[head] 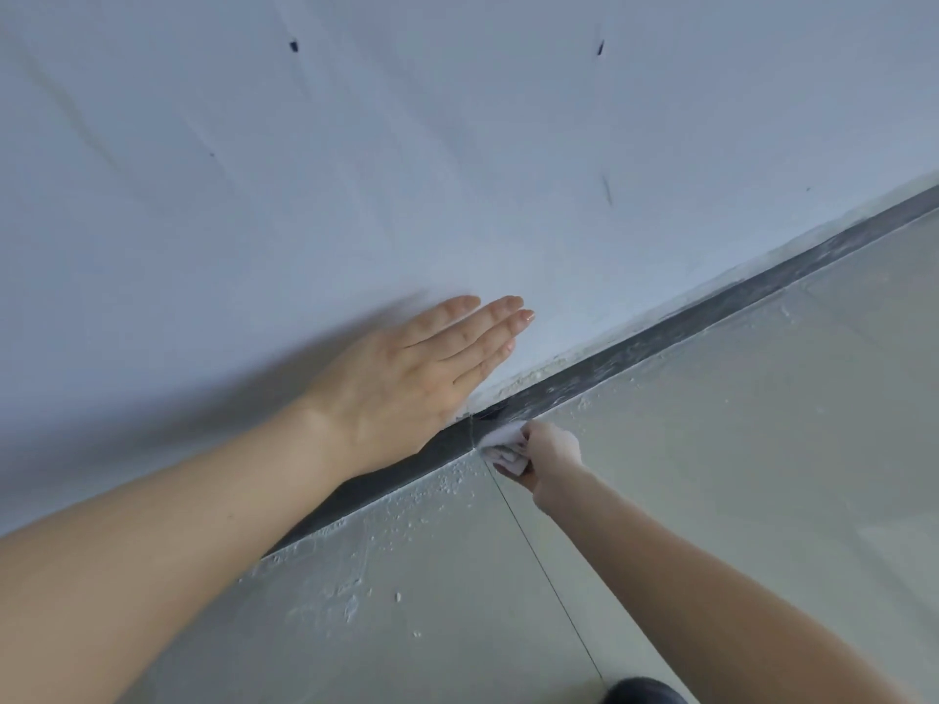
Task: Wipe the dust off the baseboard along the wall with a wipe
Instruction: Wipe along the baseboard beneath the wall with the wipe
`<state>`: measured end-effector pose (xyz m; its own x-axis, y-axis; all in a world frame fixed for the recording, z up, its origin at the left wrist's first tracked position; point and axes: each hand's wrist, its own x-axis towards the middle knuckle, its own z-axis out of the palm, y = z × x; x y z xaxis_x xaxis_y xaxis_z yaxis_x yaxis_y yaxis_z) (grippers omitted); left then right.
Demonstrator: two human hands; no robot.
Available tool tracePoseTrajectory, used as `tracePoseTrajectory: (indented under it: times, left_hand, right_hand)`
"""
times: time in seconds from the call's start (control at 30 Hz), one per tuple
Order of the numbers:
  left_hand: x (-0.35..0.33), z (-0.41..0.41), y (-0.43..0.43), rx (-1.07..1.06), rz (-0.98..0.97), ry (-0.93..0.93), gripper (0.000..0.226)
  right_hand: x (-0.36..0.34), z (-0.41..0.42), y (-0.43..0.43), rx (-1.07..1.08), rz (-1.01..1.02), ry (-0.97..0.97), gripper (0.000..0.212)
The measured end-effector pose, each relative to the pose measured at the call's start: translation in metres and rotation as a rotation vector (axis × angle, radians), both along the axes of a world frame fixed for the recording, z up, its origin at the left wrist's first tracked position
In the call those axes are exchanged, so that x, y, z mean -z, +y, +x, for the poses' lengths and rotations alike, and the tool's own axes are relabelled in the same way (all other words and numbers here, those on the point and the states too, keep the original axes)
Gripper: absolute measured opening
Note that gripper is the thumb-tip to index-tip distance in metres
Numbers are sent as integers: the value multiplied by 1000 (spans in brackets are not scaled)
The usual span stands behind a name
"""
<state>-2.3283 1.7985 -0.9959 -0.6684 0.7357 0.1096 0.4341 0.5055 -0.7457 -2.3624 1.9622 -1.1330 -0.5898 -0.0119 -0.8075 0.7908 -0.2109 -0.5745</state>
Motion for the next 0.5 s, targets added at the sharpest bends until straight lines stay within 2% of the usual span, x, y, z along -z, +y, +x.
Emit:
tracePoseTrajectory:
  times: [0.07, 0.13, 0.37, 0.5]
  left_hand:
    - [2, -10, 9, -6, -89, 29, 66]
    - [5, -19, 10, -23, -165, 47, 63]
    - [5, -26, 0, -19, -269, 101, 59]
    - [6, -29, 0, -12, -250, 113, 59]
  right_hand:
    - [5, 19, -25, -70, -155, -103, 17]
    - [3, 25, -45, -22, -273, -183, 24]
    - [-1, -27, -7, 170, -165, -173, 20]
    - [-2, -32, 28, 367, -62, -65, 37]
